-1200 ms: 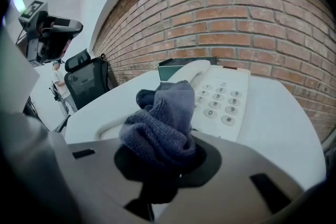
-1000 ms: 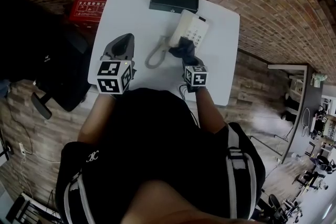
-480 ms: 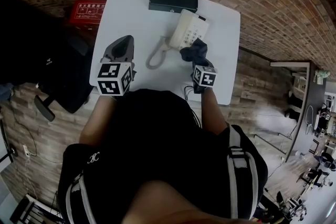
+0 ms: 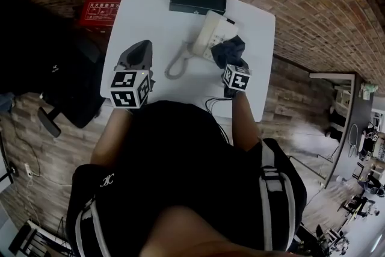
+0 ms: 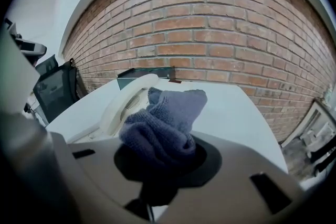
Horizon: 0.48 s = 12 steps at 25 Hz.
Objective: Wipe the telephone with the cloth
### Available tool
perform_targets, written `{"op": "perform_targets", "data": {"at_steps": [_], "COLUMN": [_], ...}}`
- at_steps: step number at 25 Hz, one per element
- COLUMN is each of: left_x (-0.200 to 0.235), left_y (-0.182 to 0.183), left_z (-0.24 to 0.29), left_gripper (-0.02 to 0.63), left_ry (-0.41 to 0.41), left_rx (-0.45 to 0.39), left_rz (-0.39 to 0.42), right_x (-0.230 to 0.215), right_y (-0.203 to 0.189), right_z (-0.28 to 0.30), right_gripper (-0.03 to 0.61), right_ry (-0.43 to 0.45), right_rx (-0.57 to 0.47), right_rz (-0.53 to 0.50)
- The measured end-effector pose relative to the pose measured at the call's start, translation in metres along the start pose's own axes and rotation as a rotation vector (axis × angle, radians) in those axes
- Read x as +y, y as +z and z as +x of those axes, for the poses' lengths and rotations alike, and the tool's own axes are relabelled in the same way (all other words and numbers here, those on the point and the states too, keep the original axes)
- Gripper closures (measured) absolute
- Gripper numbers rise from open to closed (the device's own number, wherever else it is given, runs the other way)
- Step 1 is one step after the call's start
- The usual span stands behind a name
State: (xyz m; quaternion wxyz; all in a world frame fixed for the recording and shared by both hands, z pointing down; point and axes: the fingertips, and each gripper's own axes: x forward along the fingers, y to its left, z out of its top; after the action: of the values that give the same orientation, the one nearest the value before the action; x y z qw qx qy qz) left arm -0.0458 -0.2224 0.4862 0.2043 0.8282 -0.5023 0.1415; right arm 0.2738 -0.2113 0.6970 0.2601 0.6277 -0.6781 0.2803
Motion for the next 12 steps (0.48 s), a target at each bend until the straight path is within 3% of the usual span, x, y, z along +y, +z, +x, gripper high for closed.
{"op": "perform_targets", "data": {"at_steps": [5,12], "left_x": [-0.004,-0.005], "left_y": [-0.003,-0.008], "left_z": [0.001,0.003], "left_gripper": [0.62,0.62], "left_ry": [0.007,0.022], "left_rx": [0.014,0.03], "left_rz": [0.006,0.017], "right_x": [-0.003,-0.023], "right_y": [0.023,0.063], "right_z": [0.021,0.041], "right_gripper": [0.515,0.515], "right_ry": [-0.003,-0.055], "right_rx": [-0.005,-0.061], "right_rz": [-0.037,0.008]}}
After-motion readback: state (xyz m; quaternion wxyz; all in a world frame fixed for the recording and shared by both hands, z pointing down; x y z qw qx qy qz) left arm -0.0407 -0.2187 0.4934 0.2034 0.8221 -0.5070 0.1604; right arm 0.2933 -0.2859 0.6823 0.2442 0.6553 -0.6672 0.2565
